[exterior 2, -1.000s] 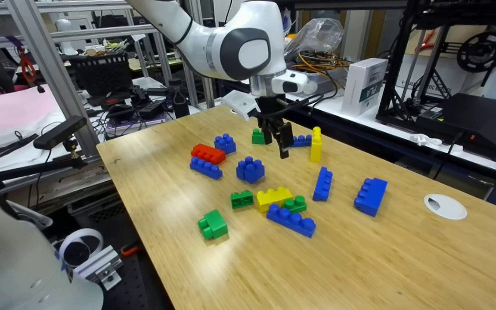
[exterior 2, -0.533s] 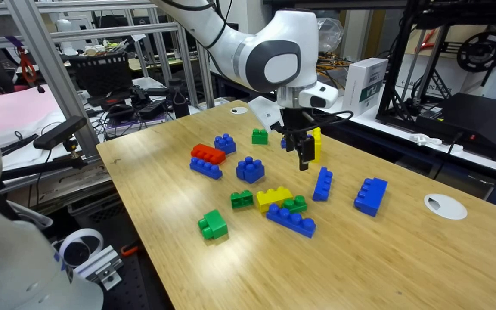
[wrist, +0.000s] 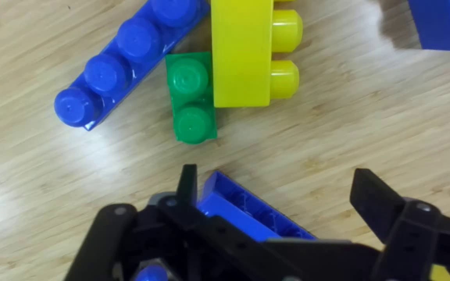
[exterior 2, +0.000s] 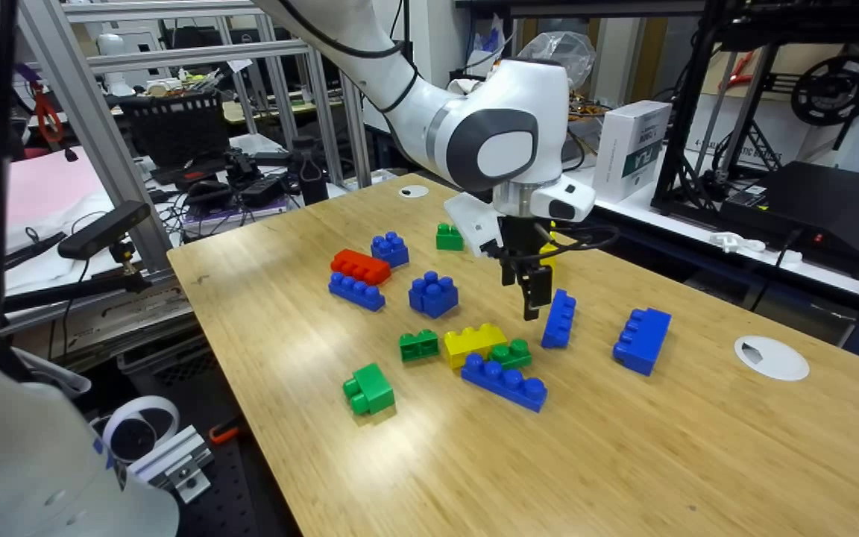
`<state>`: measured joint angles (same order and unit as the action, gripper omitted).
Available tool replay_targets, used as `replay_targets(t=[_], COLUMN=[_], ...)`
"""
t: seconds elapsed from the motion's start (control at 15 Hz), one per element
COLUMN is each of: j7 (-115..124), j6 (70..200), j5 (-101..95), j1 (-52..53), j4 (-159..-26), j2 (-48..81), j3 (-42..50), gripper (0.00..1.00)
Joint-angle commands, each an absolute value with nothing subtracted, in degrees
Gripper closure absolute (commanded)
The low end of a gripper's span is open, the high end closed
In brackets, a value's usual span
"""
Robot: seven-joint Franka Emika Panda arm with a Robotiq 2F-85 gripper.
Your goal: Move the square blue block to the left and put the green block on the top
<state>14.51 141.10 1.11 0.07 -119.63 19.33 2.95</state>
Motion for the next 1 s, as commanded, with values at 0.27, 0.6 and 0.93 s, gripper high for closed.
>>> replay_targets(t=[0.27,0.6,0.93], j7=[12.09,10.17,8.97], j6=[140.4,140.8,141.02], j5=[1.34,1.77,1.97], j1=[-0.66,-1.42,-2.25], j4=[-119.91,-121.32,-122.23], j2=[20.4,19.98,20.12], j3=[3.94,3.87,3.97], gripper=[0.0,0.0,0.0])
